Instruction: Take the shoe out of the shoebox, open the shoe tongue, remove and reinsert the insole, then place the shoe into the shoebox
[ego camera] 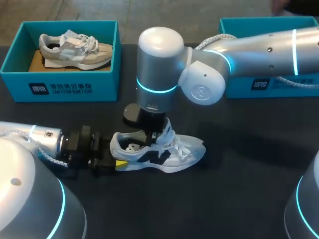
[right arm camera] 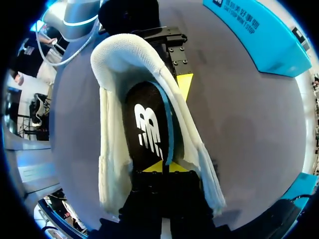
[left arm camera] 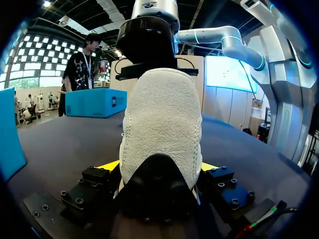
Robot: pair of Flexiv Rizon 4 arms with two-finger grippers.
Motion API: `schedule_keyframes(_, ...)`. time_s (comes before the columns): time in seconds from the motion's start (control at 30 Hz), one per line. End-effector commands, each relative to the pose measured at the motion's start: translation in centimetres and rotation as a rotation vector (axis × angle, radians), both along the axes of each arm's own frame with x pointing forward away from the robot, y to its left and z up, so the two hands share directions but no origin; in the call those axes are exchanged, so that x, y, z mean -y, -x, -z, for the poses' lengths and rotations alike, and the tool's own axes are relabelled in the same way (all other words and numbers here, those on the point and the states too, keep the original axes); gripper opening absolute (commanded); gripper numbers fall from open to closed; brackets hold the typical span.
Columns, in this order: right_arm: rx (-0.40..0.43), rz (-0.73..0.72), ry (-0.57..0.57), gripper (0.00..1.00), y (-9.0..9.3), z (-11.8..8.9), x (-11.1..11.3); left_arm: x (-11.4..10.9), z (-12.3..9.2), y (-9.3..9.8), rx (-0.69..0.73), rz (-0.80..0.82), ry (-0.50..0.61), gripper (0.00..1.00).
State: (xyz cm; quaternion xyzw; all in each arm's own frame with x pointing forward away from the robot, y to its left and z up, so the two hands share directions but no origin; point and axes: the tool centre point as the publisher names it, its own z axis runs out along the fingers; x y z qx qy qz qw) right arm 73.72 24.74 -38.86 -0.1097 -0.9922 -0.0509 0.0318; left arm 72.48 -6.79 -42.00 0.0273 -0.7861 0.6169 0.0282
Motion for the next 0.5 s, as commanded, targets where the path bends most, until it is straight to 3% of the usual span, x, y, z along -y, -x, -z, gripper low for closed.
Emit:
schedule_keyframes(0.03, 0.014, 0.01, -0.003, 0.0, 0.2, -0.9, 1.1, 0.1, 0.4, -0.2, 0.001, -0.004, -0.001, 0.0)
schedule_keyframes(0.5, 0.034, 0.018, -0.088, 0.0, -0.4, -2.4, 2.6, 0.1, 0.4, -0.2, 0.001, -0.004, -0.001, 0.0)
